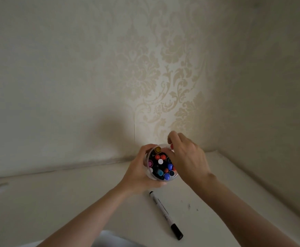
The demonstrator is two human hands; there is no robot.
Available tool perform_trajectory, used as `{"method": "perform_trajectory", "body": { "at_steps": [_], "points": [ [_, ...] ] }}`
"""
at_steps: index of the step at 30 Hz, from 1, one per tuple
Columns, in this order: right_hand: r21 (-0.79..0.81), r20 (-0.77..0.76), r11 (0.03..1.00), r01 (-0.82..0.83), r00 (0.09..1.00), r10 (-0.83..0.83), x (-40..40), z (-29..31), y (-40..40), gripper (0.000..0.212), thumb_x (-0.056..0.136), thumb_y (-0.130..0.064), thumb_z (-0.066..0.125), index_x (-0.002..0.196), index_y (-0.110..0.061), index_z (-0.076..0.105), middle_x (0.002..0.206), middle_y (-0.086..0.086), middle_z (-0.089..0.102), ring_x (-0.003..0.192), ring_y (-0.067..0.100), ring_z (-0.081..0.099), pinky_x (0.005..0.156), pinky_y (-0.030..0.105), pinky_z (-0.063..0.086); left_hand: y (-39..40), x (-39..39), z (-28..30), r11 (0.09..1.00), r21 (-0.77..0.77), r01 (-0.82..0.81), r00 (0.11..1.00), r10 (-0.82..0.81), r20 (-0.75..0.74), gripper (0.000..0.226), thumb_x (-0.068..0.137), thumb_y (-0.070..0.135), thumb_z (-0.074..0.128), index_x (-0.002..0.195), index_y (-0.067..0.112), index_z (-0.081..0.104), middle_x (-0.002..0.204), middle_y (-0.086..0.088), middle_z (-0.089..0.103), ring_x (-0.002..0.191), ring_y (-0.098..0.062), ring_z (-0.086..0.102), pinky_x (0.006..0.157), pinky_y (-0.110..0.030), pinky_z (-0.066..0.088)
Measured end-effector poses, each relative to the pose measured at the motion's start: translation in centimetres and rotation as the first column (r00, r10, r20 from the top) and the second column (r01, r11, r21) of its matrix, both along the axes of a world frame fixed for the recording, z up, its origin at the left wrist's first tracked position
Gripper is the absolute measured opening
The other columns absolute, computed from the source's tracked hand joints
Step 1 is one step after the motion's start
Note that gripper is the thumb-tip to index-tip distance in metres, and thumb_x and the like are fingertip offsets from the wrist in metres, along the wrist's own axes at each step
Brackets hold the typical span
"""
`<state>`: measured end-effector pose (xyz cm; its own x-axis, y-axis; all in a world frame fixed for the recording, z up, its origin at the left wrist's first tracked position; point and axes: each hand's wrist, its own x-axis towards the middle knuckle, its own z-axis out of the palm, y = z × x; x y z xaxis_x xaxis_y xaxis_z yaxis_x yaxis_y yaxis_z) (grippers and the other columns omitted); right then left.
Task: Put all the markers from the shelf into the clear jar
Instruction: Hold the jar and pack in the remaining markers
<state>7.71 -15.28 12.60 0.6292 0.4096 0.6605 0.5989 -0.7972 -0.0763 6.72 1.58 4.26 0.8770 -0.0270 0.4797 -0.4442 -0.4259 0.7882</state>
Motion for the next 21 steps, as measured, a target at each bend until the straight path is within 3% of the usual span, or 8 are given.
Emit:
{"method": "perform_trajectory", "body": {
  "at_steps": [2, 4, 8, 11, 13, 15, 19, 21],
  "points": [
    [0.126, 0.022, 0.98, -0.153, 0.988, 0.151, 0.0, -0.3, 0.3, 0.013, 0.091, -0.016, 0.061, 0.098, -0.006, 0.061, 0.095, 0.008, 0.061, 0.07, 0.025, 0.063, 0.056, 0.038, 0.056, 0.3, 0.1, 0.0, 0.999, -0.045, -0.024, 1.0, 0.025, 0.007, 0.096, 0.056, 0.016, 0.095, 0.133, 0.035, 0.041, 0.124, 0.019, 0.061, 0.118, -0.01, 0.063, 0.094, -0.036, 0.058],
    [0.125, 0.065, 0.971, -0.201, 0.979, 0.195, 0.0, -0.9, 0.7, 0.016, 0.085, -0.008, 0.066, 0.1, -0.004, 0.067, 0.102, 0.013, 0.06, 0.066, 0.028, 0.065, 0.051, 0.039, 0.057, 0.8, 0.3, -0.2, 0.994, -0.101, -0.044, 0.999, 0.045, 0.007, 0.096, 0.054, 0.017, 0.095, 0.133, 0.031, 0.042, 0.125, 0.012, 0.062, 0.119, -0.014, 0.064, 0.095, -0.041, 0.057],
    [0.048, 0.06, 0.998, -0.048, 0.997, 0.046, 1.3, -0.6, 2.7, 0.023, 0.072, -0.006, 0.078, 0.094, -0.011, 0.072, 0.088, 0.007, 0.066, 0.056, 0.023, 0.062, 0.042, 0.029, 0.05, 1.4, 1.3, -0.3, 0.988, -0.147, -0.053, 0.999, 0.052, -0.014, 0.096, 0.05, 0.019, 0.098, 0.13, 0.036, 0.048, 0.123, 0.018, 0.063, 0.117, -0.006, 0.064, 0.088, -0.023, 0.057],
    [-0.054, 0.009, 0.995, 0.088, 0.996, -0.088, 3.3, 0.8, 4.1, 0.013, 0.086, -0.01, 0.065, 0.098, -0.013, 0.062, 0.083, 0.002, 0.067, 0.068, 0.019, 0.06, 0.053, 0.03, 0.049, 1.1, 2.6, 0.4, 0.97, -0.233, -0.064, 0.995, 0.046, -0.084, 0.097, 0.041, 0.029, 0.1, 0.125, 0.037, 0.052, 0.118, 0.018, 0.067, 0.112, -0.003, 0.065, 0.089, -0.028, 0.058],
    [-0.15, -0.053, 0.985, 0.082, 0.994, -0.091, 4.3, 1.2, 4.3, 0.014, 0.095, -0.023, 0.057, 0.102, -0.014, 0.065, 0.093, 0.005, 0.065, 0.077, 0.021, 0.061, 0.064, 0.031, 0.053, 1.0, 3.4, 0.6, 0.96, -0.268, -0.078, 0.989, 0.04, -0.143, 0.098, 0.038, 0.034, 0.1, 0.124, 0.036, 0.053, 0.114, 0.016, 0.07, 0.107, -0.001, 0.068, 0.094, -0.034, 0.057],
    [-0.184, -0.123, 0.982, 0.039, 0.99, -0.062, 5.1, 1.3, 4.4, 0.021, 0.098, -0.021, 0.052, 0.104, -0.01, 0.069, 0.104, 0.008, 0.06, 0.083, 0.023, 0.063, 0.072, 0.032, 0.054, 0.7, 3.7, 0.5, 0.955, -0.284, -0.082, 0.979, 0.025, -0.2, 0.097, 0.04, 0.039, 0.099, 0.126, 0.035, 0.054, 0.113, 0.018, 0.071, 0.104, 0.001, 0.069, 0.093, -0.031, 0.057],
    [-0.321, -0.276, 0.947, 0.003, 0.956, -0.097, 7.0, 1.9, 3.8, 0.021, 0.097, -0.012, 0.05, 0.109, -0.008, 0.066, 0.106, 0.01, 0.066, 0.091, 0.028, 0.064, 0.076, 0.033, 0.052, 1.1, 2.2, 0.4, 0.981, -0.18, -0.076, 0.934, 0.007, -0.357, 0.118, 0.048, 0.058, 0.088, 0.147, 0.025, 0.034, 0.14, 0.014, 0.051, 0.128, -0.007, 0.051, 0.107, -0.035, 0.046],
    [-0.416, -0.253, 0.907, -0.065, 0.966, -0.047, 7.4, 2.1, 3.5, 0.026, 0.096, -0.012, 0.046, 0.119, -0.005, 0.055, 0.108, 0.014, 0.064, 0.092, 0.032, 0.062, 0.071, 0.034, 0.046, 3.5, -0.4, -1.0, 1.0, 0.013, -0.002, 0.952, 0.006, -0.307, 0.091, 0.057, 0.066, 0.078, 0.134, 0.034, 0.043, 0.137, 0.013, 0.046, 0.126, -0.005, 0.045, 0.105, -0.031, 0.043]
  ]
}}
